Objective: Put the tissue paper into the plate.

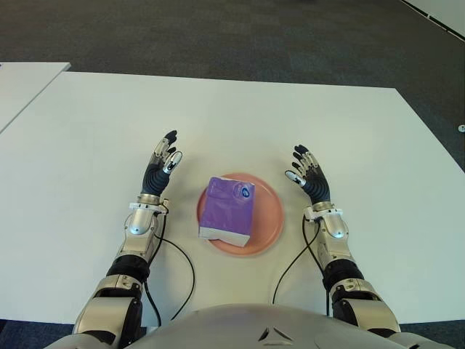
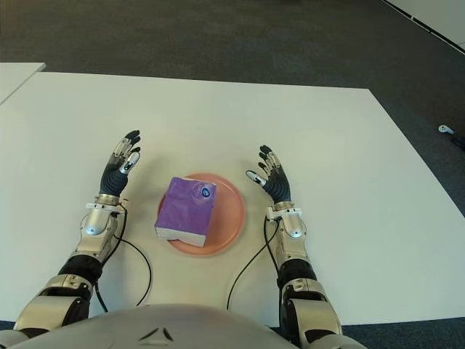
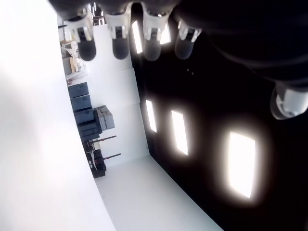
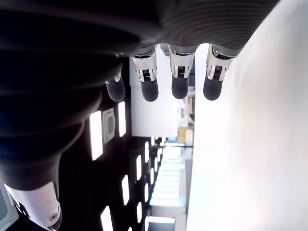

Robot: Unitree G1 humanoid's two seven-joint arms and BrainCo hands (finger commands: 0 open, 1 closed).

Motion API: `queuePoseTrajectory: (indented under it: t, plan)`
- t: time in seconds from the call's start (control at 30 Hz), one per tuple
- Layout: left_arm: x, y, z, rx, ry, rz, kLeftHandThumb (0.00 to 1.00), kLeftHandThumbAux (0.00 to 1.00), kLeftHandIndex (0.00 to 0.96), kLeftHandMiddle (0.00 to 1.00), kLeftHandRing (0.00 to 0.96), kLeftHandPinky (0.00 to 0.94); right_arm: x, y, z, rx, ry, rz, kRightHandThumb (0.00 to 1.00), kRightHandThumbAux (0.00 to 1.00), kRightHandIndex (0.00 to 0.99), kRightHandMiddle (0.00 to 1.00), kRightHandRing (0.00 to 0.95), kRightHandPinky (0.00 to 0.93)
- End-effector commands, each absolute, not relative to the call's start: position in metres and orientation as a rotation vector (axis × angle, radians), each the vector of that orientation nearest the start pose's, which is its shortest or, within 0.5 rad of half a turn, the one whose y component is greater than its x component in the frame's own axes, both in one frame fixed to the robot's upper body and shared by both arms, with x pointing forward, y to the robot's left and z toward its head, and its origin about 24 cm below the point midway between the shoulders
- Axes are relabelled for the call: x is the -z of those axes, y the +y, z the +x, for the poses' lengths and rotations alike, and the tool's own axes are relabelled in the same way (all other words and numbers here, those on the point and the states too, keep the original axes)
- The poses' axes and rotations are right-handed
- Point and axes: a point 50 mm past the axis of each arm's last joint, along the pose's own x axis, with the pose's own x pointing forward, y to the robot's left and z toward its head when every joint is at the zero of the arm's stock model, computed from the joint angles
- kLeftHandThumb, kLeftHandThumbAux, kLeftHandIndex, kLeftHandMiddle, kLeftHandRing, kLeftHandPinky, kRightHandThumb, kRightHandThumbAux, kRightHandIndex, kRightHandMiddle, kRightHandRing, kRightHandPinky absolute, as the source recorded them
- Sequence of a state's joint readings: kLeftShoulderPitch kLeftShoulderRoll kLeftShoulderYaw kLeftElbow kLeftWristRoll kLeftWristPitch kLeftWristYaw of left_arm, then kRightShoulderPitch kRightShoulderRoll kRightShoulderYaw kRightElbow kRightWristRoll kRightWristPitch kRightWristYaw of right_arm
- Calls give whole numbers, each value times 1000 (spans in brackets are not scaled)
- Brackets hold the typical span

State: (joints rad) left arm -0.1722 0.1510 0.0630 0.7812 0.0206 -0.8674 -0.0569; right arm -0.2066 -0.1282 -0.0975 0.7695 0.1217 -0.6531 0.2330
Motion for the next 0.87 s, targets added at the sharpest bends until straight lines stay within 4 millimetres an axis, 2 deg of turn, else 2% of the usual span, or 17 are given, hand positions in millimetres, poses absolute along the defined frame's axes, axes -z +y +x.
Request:
queuePoseTrajectory:
  t: [0.03,0.87]
  plan:
    - [45,179,214,35,-66,133,0,249,0,0,0,0,72,-175,210,-32,196,84,0,699,0,0,0,0]
    - [33,178,217,-72,-73,129,0,213,0,0,0,0,72,-176,210,-3,171,94,6,659,0,0,0,0]
